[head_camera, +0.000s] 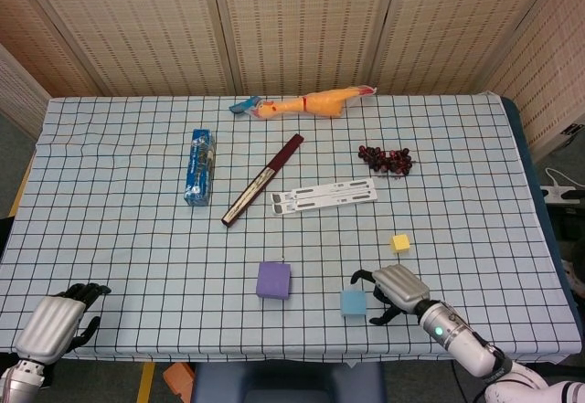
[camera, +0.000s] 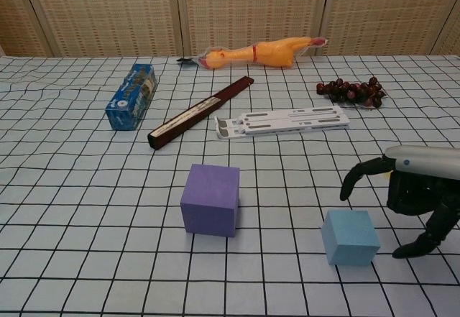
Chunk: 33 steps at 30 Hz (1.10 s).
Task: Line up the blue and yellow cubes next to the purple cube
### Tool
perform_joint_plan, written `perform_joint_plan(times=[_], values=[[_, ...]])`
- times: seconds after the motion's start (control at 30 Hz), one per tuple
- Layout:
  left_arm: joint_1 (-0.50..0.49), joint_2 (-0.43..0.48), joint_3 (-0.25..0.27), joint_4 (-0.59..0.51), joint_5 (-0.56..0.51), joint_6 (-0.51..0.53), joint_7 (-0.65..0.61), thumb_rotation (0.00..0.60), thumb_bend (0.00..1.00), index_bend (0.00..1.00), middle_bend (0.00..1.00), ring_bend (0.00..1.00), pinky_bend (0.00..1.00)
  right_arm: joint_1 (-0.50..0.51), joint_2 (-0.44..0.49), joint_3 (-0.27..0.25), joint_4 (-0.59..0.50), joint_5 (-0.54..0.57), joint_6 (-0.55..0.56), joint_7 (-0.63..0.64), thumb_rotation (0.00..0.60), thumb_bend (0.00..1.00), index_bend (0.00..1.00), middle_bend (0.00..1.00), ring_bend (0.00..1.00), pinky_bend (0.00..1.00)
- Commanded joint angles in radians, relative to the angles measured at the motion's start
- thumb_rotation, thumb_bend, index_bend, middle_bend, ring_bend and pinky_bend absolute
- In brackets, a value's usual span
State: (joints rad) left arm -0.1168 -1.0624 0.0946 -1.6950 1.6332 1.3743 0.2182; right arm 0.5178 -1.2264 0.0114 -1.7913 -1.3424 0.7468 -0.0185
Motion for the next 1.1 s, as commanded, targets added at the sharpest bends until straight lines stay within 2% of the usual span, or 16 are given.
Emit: perform_joint_plan(times=[0.03,0.4,0.63,1.1], values=[[0.000,0.000,0.000,0.000,0.000,0.001,0.000,0.600,0.44,0.31,0.32,0.30,0.59,0.003,-0.003,-0.007,0.002,-0.002,0.000,0.002,0.600,0.00,0.31,0.95,0.86,1.00],[0.001,0.001,0.001,-0.002,0.003,0.003,-0.001,0.600,0.44,0.31,0.32,0.30,0.59,0.012,-0.038,-0.018,0.037,0.005,0.006,0.004,0.600,0.00,0.33,0.95,0.86,1.00],[0.003,0.005,0.002,-0.002,0.010,0.009,-0.013,0.600,0.44,0.31,0.32,0.30,0.59,0.018,-0.096,-0.018,0.103,0.008,0.015,0.014,0.600,0.00,0.37,0.96,0.87,1.00],[0.002,0.005,0.003,-0.003,0.010,0.006,-0.010,0.600,0.44,0.31,0.32,0.30,0.59,0.004,-0.131,-0.029,0.154,-0.043,0.076,0.064,0.600,0.00,0.54,0.97,0.88,1.00]])
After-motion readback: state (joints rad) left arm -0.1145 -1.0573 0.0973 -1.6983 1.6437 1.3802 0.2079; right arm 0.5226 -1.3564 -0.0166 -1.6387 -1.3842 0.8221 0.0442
